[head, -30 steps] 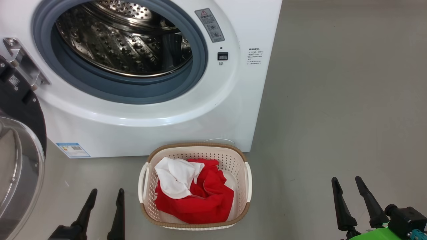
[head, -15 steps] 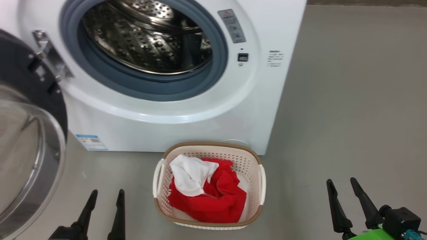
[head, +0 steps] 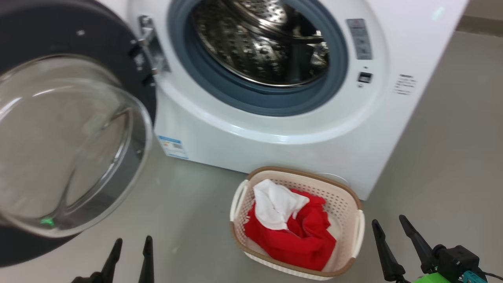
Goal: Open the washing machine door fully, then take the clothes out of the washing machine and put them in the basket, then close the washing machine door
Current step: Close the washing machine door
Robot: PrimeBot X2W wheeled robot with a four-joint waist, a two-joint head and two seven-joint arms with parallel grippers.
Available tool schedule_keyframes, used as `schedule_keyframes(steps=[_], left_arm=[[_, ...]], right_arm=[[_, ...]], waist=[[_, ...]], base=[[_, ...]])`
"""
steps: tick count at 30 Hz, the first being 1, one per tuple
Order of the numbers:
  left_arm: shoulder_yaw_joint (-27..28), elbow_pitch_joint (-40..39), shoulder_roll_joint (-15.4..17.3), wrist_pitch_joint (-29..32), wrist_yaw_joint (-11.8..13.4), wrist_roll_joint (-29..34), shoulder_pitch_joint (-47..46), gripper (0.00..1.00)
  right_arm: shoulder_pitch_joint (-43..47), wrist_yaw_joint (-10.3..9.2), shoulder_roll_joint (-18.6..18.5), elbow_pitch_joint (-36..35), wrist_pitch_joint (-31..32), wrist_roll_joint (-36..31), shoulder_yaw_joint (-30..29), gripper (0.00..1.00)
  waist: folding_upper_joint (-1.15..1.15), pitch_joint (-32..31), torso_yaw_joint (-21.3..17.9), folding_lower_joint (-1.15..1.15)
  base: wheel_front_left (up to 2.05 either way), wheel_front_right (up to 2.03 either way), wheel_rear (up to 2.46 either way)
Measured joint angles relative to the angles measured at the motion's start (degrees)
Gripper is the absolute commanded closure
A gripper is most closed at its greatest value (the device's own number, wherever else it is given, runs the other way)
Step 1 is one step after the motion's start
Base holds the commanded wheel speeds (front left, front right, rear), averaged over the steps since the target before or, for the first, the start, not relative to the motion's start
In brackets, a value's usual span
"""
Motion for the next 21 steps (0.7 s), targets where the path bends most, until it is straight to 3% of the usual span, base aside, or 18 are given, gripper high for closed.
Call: schedule_keyframes(steps=[12,21], left_arm=[[-1.6,-0.8,0.0,0.0,3.8,-3.4,2.6,0.0],[-1.6,-2.7,0.0,0.0,5.1,-4.7,3.9,0.0]], right_arm=[[-1.6,0.0,-0.9,1.7,0.0,0.5,4.1,0.0],[-4.0,0.0,-1.5,3.3,0.0,1.2,6.7,0.0]], waist=[[0.0,-1.4,11.2,0.0],[0.0,-1.5,13.6,0.0]], base=[[0.0,0.0,0.0],[0.0,0.0,0.0]])
